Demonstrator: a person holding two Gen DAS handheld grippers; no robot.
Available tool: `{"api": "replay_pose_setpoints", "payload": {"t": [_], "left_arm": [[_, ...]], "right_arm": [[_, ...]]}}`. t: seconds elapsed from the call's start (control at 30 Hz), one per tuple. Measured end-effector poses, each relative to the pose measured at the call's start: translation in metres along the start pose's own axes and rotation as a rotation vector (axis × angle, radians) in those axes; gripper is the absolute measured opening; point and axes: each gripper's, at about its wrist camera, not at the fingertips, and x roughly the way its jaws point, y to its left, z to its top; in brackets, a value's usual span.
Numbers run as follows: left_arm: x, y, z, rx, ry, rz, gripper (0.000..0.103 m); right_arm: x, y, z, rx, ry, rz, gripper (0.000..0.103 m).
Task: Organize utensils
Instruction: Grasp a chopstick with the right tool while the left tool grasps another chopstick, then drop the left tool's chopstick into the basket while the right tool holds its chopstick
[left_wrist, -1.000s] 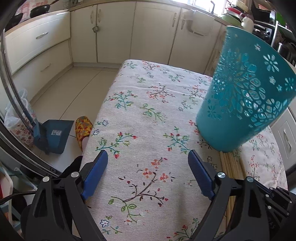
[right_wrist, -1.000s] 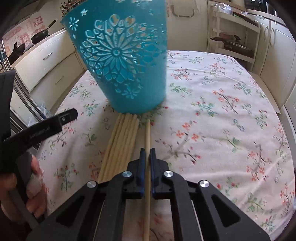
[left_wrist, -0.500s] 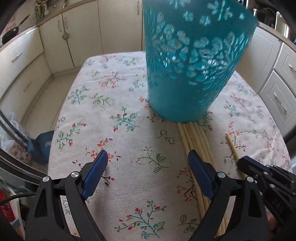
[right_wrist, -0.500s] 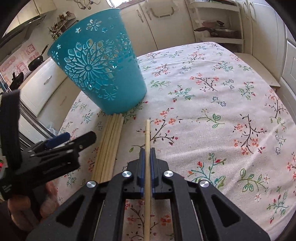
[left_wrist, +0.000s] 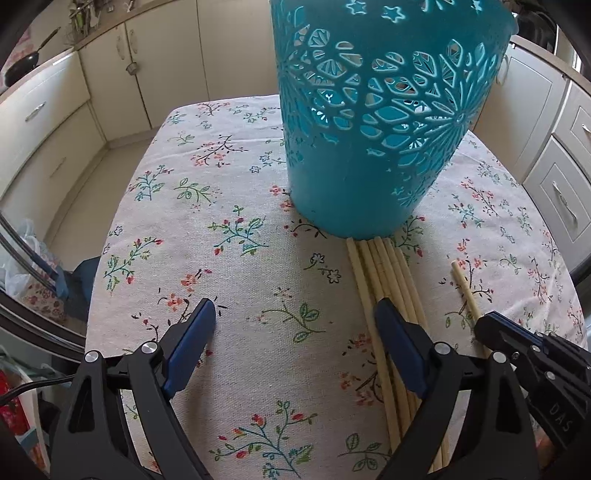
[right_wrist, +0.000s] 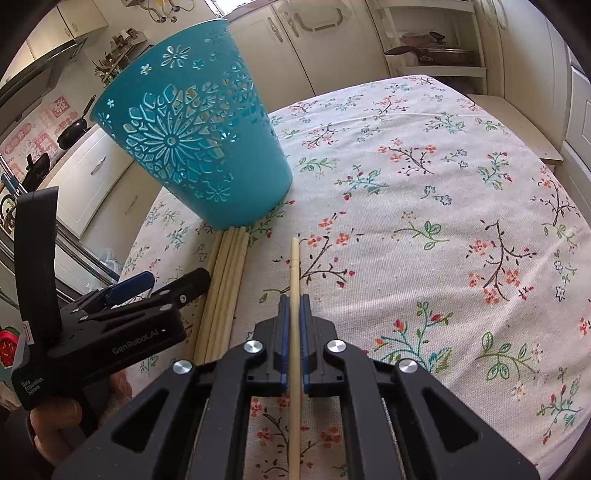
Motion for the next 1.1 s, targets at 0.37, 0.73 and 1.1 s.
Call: {"api": "replay_pose_setpoints", "payload": {"t": [0.37, 0.73, 1.1], "left_arm": [[0.008, 0.0, 0.015, 0.007, -0.007, 0.044, 0.06], [-0.008, -0.006, 0.01, 0.141, 0.099, -0.143, 0.005], [-0.155, 0.01, 0.074, 0.089, -0.191, -0.348, 0.005]], "right_arm": [[0.003, -0.001, 0.003, -0.002, -0.017, -0.004, 0.006], [0.007, 0.001, 0.004, -0.014, -0.04, -0.01, 0.006], [0.005, 0.002, 0.003, -0.014, -0.041, -0.015, 0.006]]}}
